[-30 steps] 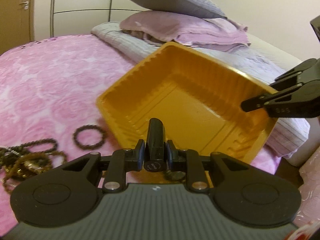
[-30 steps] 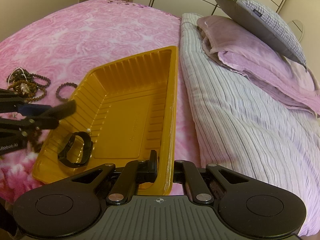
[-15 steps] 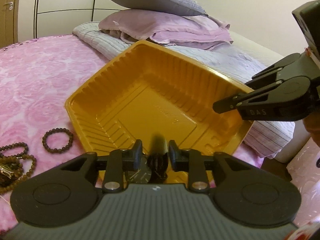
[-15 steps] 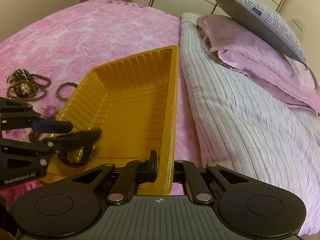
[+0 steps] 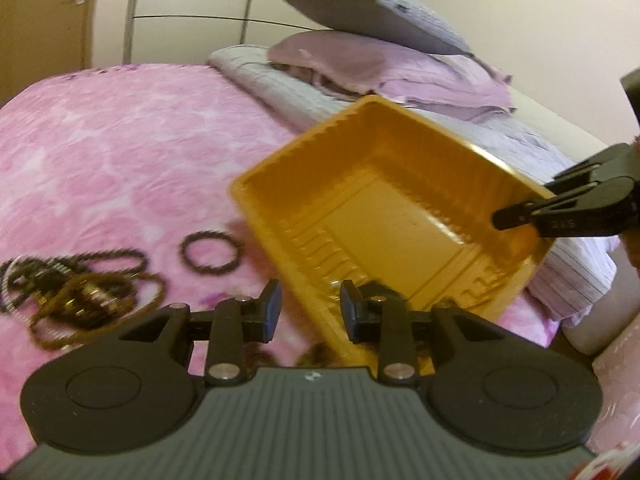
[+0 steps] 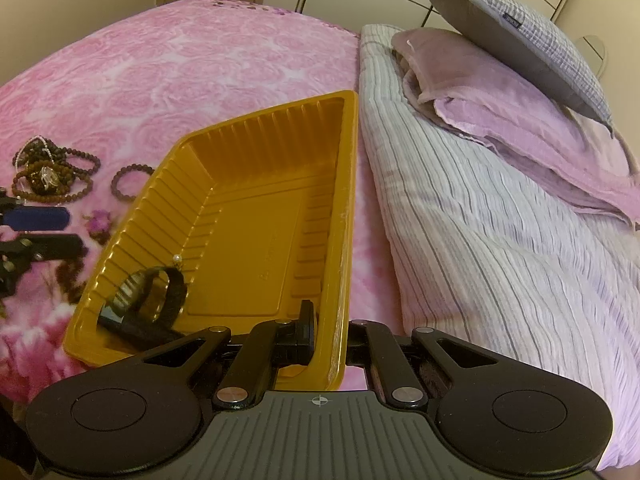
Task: Organize jewelry
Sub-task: 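Grasp the brown bead necklace with the left tool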
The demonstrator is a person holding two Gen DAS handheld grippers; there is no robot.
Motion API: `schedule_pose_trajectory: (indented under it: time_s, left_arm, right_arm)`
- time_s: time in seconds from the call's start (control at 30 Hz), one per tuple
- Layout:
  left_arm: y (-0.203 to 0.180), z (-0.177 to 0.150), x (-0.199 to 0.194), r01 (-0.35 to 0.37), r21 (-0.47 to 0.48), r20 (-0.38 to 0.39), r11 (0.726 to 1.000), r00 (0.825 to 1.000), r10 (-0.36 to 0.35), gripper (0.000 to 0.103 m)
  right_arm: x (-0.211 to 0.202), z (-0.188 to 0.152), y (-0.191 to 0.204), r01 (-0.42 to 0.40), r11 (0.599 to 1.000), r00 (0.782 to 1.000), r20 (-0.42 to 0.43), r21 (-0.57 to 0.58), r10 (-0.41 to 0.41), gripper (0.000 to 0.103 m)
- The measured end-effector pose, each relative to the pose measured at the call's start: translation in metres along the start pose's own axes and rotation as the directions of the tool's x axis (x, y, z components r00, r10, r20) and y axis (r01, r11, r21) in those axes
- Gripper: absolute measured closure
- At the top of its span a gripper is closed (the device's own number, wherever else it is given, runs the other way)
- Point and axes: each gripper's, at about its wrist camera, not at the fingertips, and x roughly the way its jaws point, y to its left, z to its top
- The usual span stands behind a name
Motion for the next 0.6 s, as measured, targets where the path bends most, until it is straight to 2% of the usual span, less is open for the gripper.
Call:
schedule_pose_trajectory:
  time_s: [0.23,0.43,0.6]
  left_arm:
    - [0.034,-0.016,-0.017,-0.115,-0.014,-0.009,0.993,0.993,0.115,0.075]
    - [0.065,-0.031,-0.028,-0.243,-0.017,-0.028,0.970,0.970,0.243,0.074]
    - [0.080,-0.038,-0.029,-0.284,-0.023,-0.044,0.959,0.958,0.283,0.074]
  right_arm:
    - [-0.001,0.000,0.000,0.004,1.000,1.000,0.000,-0.004,-0.004,0.097]
    - [-0.001,0.000,0.001,0.003,1.000,1.000,-0.001,-0.003,-0.003,0.097]
    - [0.000,0.000,0.000,0.001,1.000,1.000,-0.007,0.000,-0.001,0.097]
